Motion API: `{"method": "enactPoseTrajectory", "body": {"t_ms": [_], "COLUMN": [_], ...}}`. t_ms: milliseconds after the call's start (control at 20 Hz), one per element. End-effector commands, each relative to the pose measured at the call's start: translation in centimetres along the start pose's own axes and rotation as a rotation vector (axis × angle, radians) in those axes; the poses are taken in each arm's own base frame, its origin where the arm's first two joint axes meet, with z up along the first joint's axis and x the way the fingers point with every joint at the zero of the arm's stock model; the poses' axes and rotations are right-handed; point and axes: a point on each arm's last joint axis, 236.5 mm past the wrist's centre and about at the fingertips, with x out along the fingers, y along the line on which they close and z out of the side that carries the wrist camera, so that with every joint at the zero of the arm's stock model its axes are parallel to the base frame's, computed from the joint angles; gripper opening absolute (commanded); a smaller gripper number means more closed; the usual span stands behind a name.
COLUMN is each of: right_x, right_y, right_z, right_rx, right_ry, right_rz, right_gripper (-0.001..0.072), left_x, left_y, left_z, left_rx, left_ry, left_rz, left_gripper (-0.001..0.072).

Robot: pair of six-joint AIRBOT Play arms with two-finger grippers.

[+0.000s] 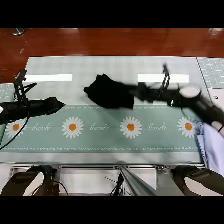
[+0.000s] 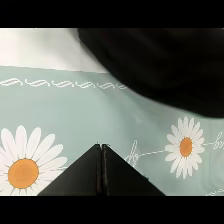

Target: Fold the shirts.

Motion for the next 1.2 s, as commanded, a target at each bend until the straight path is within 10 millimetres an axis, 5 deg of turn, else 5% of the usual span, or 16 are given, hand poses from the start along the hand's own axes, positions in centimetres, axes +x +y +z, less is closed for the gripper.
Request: {"method": "enactPoseTrajectory", "body": {"t_ms": [0, 250, 550, 800, 1150], "right_x": [-4.0, -12.0, -24.3, -32.9, -41.1], "right_y": [7.7, 8.5, 2.5, -5.8, -11.6], "right_z": [7.1, 13.9, 17.4, 13.6, 5.3], "right_rx": [-0.191, -0.245, -0.117, 0.079, 0.361], "right_ry": [-0.106, -0.211, -0.332, -0.297, -0.286], "right_rz": [0.058, -0.057, -0.267, -0.593, -0.87], "right_gripper": [0.0021, 0.0021, 0.0021, 0.0021, 0.0021], "left_x": [0.0, 0.0, 0.0, 0.1, 1.3], "left_y": [0.0, 0.0, 0.0, 0.1, 1.5], "left_z": [0.0, 0.0, 0.0, -0.1, -2.6], "left_rx": [0.0, 0.0, 0.0, 0.002, -0.04], "left_ry": [0.0, 0.0, 0.0, 0.0, 0.058], "left_rz": [0.001, 0.001, 0.001, 0.002, 0.016], "left_gripper": [0.0025, 0.0026, 0.0025, 0.0026, 0.0026]}}
